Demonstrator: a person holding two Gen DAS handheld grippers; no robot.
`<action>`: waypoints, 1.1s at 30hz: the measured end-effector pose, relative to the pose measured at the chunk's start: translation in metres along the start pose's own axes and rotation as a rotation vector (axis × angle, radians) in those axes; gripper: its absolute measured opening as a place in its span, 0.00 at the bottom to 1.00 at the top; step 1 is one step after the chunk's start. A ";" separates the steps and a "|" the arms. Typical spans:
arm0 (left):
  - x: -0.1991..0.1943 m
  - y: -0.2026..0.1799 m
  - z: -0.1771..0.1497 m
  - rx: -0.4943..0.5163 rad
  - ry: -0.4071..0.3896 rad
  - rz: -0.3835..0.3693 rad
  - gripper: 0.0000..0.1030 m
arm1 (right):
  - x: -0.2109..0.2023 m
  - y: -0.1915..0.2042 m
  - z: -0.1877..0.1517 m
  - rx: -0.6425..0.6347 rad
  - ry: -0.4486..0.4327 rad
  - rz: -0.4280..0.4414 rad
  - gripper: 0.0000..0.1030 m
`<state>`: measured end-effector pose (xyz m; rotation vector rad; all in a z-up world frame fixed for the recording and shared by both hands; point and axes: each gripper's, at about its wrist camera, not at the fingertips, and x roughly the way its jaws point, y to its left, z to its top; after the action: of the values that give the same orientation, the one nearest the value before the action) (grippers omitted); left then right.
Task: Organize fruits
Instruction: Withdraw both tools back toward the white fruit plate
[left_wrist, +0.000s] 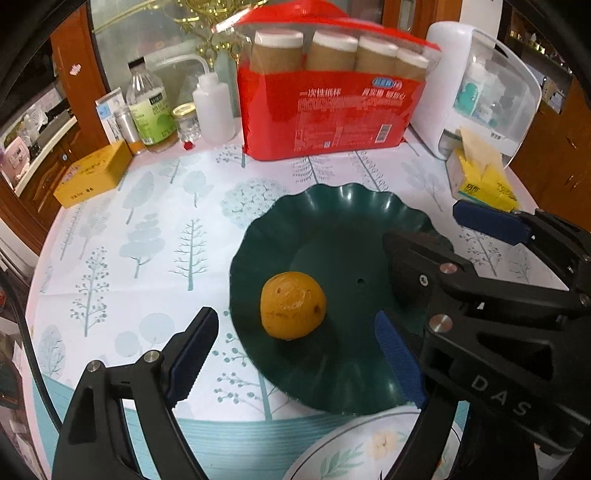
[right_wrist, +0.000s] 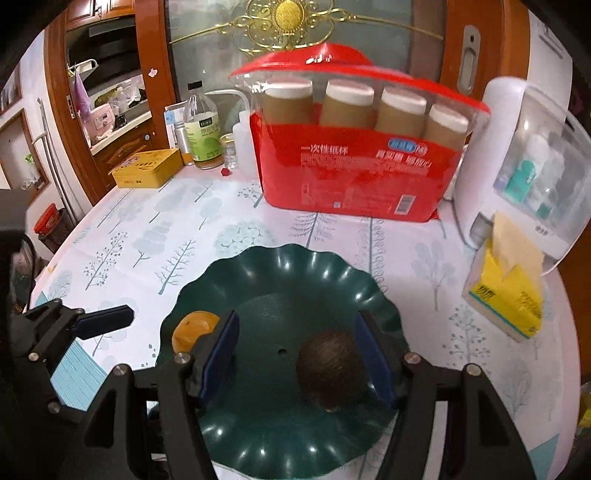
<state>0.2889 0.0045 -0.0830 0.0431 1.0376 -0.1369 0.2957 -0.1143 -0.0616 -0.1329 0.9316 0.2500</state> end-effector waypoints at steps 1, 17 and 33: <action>-0.005 0.000 -0.001 -0.001 -0.004 0.004 0.83 | -0.002 0.001 0.000 0.005 0.005 0.006 0.63; -0.120 0.008 -0.032 -0.045 -0.092 0.013 0.83 | -0.100 0.005 -0.018 0.103 -0.005 0.024 0.38; -0.218 -0.006 -0.119 -0.052 -0.152 0.031 0.83 | -0.201 0.020 -0.100 0.079 -0.018 0.130 0.35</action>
<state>0.0777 0.0302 0.0441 0.0011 0.8880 -0.0838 0.0984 -0.1477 0.0410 0.0029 0.9318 0.3331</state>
